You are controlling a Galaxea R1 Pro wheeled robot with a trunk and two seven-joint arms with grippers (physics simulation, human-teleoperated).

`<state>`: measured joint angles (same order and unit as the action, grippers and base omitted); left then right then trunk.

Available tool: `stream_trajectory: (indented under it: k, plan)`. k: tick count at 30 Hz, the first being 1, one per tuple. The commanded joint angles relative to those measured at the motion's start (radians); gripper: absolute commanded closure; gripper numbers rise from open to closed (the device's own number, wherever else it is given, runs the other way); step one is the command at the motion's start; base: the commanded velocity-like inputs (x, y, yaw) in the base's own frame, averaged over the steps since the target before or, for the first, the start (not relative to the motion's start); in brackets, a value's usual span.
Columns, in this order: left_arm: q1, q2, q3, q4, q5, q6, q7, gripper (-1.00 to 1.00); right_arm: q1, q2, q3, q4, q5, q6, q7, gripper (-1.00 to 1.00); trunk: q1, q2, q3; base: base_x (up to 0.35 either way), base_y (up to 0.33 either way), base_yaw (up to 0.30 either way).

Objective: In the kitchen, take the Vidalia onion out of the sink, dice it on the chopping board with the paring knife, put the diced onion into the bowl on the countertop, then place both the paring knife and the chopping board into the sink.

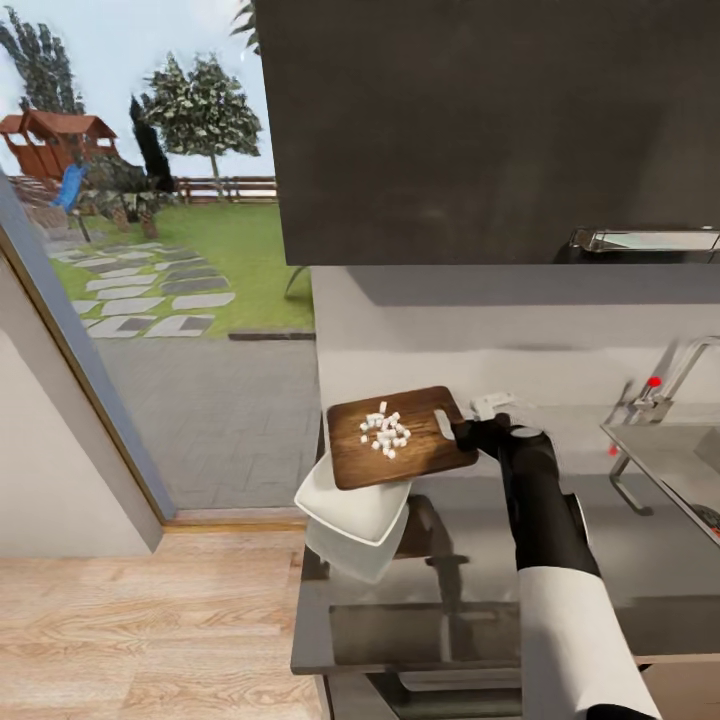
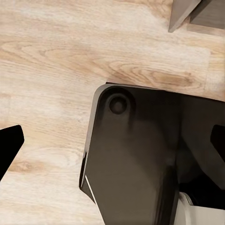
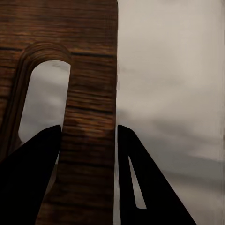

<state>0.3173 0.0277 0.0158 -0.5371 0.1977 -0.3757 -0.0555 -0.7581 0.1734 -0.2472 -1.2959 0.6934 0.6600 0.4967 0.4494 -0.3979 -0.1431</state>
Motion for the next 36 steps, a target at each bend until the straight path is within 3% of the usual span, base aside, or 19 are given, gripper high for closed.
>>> stream_trajectory:
  k: [1, 13, 27, 36]
  plan:
    - [0.001, 0.0, 0.001, -0.001, 0.009, 0.0, -0.006, -1.0, -0.001, 0.001, 0.011, -0.002, 0.02, 0.002, 0.005, 1.0, 0.001, -0.002, -0.002, 0.0, 0.0, 0.0]
    - [0.0, 0.0, 0.001, -0.001, 0.009, 0.0, -0.006, -1.0, -0.001, 0.001, 0.052, -0.002, 0.034, 0.007, -0.01, 1.0, 0.001, -0.002, -0.002, 0.0, 0.0, 0.0]
    - [0.0, 0.0, 0.001, -0.001, 0.009, 0.0, -0.006, -1.0, -0.001, 0.001, 0.149, -0.029, 0.032, 0.013, -0.01, 1.0, 0.001, -0.002, -0.002, 0.0, 0.0, 0.0]
    - [0.0, 0.0, 0.001, -0.001, 0.009, 0.0, -0.006, -1.0, -0.001, 0.001, 0.157, -0.091, 0.032, 0.052, -0.009, 1.0, 0.001, -0.002, -0.002, 0.0, 0.0, 0.0]
